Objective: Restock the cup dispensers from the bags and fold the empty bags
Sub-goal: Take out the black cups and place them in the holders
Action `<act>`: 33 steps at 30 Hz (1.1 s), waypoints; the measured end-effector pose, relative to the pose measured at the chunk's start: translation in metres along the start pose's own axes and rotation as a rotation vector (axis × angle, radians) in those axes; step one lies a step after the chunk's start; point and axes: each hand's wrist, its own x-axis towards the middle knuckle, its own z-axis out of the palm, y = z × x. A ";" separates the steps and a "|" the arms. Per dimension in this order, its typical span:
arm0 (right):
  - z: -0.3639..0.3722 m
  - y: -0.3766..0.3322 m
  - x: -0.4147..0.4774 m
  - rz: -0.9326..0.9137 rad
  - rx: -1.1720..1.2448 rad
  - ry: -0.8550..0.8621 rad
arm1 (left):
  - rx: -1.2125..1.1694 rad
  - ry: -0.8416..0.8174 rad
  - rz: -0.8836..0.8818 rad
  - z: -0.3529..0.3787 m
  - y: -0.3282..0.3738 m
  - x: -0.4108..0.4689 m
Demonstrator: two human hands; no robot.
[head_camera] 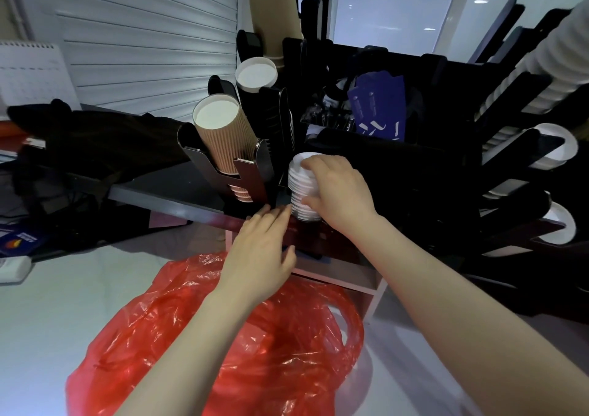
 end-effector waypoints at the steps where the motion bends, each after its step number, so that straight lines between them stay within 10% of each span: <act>1: 0.001 0.000 0.001 0.002 -0.014 0.008 | 0.000 0.001 -0.001 0.000 0.000 0.000; 21: -0.046 0.047 -0.037 0.281 0.431 0.459 | -0.042 0.015 0.055 0.004 0.006 0.004; 33: -0.036 0.058 -0.057 0.240 -0.046 0.147 | -0.034 -0.022 0.108 0.012 0.025 0.026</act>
